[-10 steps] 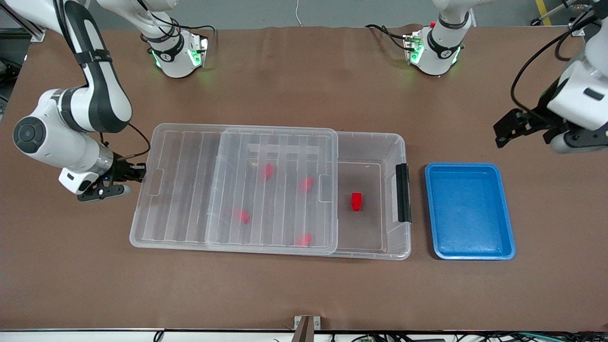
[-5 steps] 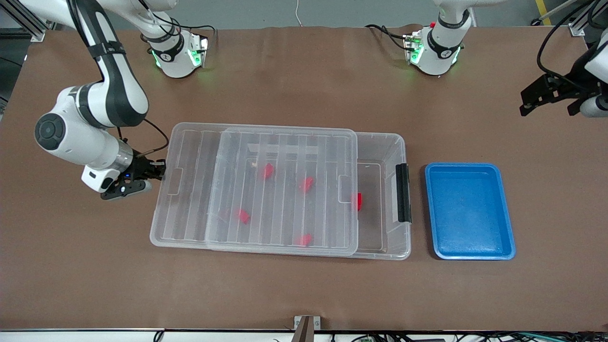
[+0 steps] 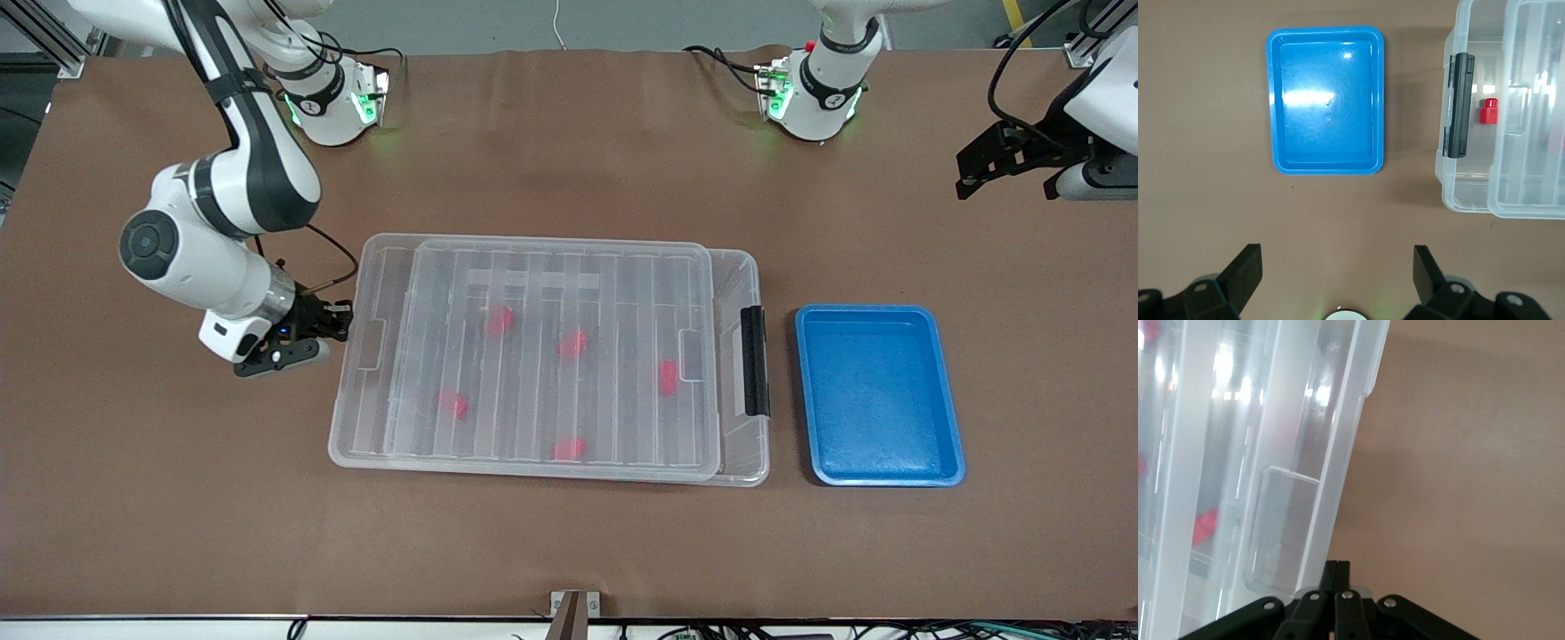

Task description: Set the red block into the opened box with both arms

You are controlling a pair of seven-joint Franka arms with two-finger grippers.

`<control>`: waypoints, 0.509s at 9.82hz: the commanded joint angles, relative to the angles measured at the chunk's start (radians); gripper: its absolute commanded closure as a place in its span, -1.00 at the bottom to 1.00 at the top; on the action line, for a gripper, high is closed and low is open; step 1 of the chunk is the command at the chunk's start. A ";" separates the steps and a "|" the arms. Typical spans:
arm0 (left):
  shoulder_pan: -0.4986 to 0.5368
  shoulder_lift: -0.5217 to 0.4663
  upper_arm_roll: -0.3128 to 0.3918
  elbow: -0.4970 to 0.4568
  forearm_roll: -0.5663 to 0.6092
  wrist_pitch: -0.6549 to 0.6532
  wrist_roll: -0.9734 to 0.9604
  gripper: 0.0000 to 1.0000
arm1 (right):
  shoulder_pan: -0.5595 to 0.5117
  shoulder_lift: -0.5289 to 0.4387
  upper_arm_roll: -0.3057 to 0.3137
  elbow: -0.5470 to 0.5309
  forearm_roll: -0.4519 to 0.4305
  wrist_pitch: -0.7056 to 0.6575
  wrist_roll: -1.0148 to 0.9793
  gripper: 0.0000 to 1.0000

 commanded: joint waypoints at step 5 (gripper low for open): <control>-0.002 -0.008 0.001 -0.045 -0.017 0.006 0.010 -1.00 | 0.039 0.050 -0.003 0.089 0.008 -0.018 0.080 0.91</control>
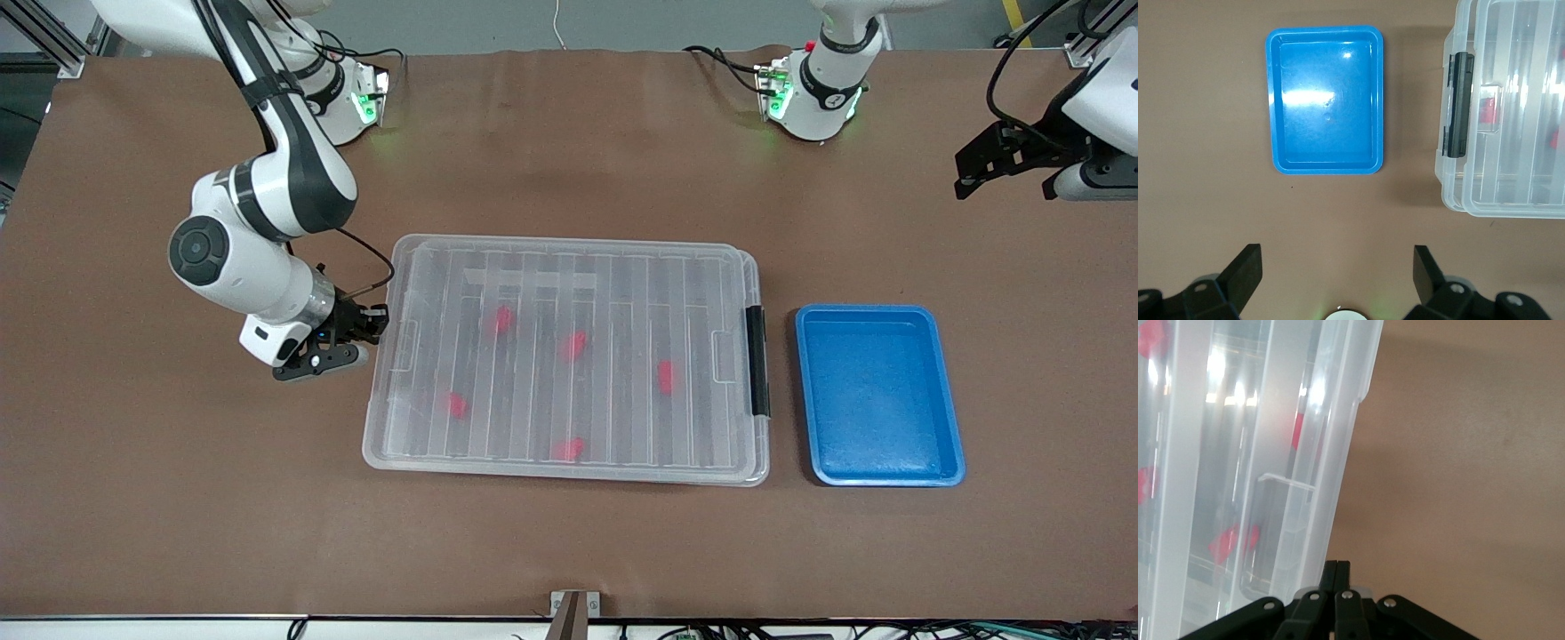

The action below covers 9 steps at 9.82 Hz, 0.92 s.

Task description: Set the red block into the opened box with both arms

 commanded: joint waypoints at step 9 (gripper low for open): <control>-0.001 0.009 0.003 -0.021 -0.009 0.000 0.007 -1.00 | -0.216 -0.304 -0.111 0.297 -0.142 -0.623 0.241 -1.00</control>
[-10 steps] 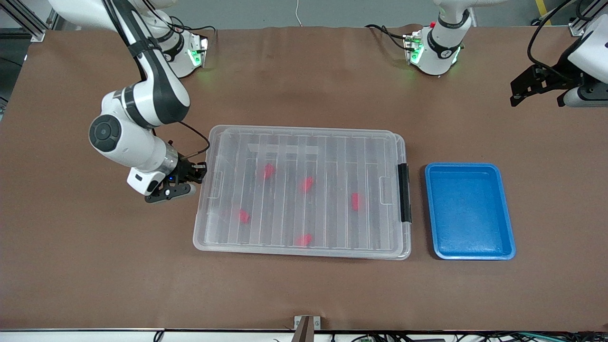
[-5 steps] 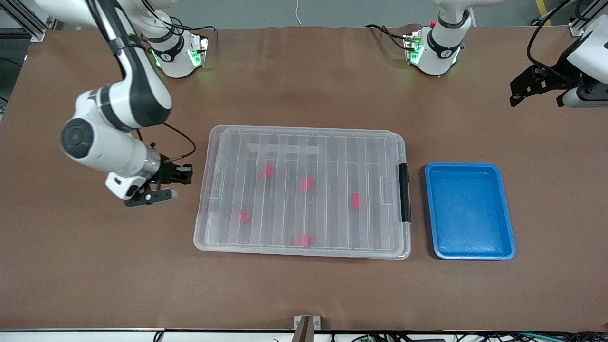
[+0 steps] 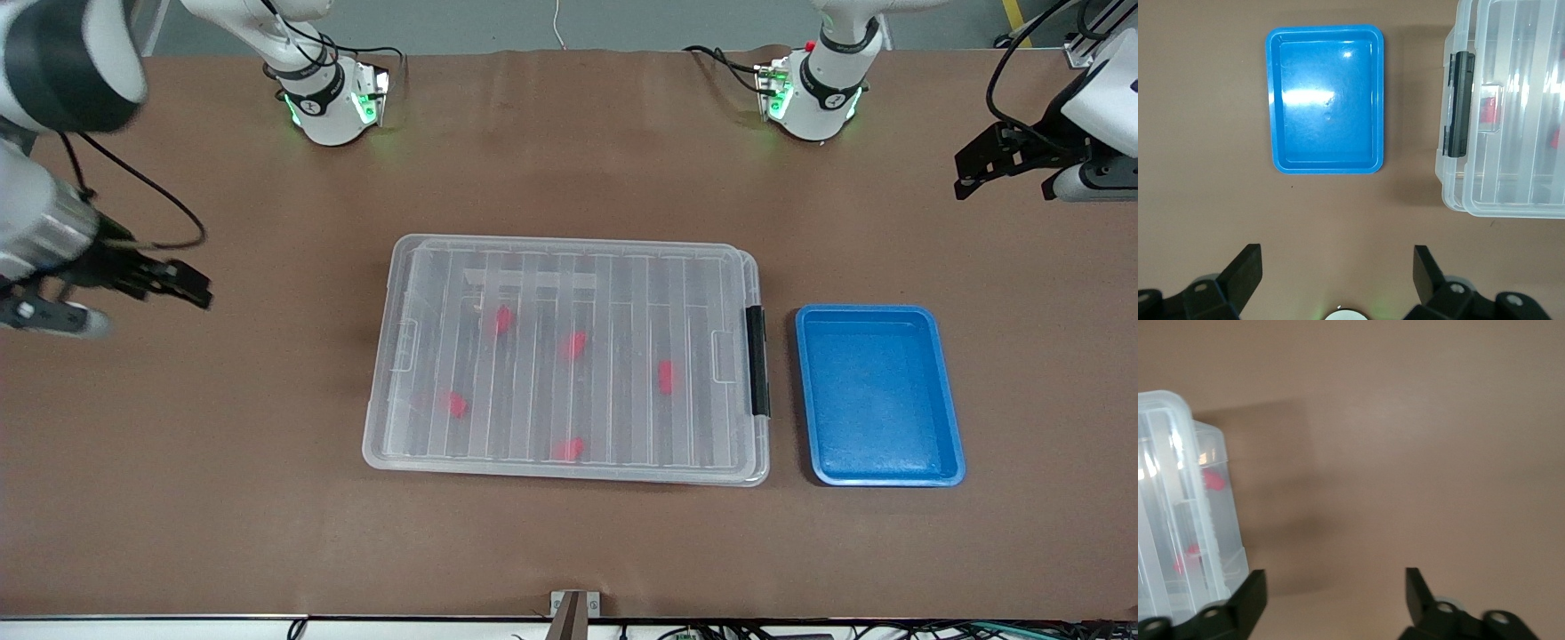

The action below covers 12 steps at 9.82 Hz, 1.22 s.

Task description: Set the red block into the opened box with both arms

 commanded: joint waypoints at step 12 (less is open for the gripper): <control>-0.002 0.010 0.001 -0.015 -0.007 -0.014 -0.004 -1.00 | -0.024 -0.062 -0.136 0.065 0.070 -0.147 -0.213 -1.00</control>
